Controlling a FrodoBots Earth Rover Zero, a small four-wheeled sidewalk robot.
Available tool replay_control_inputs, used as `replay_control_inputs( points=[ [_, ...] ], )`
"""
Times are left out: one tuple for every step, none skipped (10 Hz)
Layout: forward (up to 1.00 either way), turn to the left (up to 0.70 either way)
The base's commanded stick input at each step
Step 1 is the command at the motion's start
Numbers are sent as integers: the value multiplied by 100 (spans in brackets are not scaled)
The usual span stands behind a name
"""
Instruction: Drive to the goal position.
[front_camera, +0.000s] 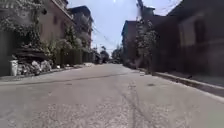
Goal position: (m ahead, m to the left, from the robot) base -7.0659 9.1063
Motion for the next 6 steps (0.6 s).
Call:
replay_control_inputs(
  points=[
    [41, 0],
    [0, 0],
    [0, 0],
    [0, 0],
    [0, 0],
    [0, 0]
  ],
)
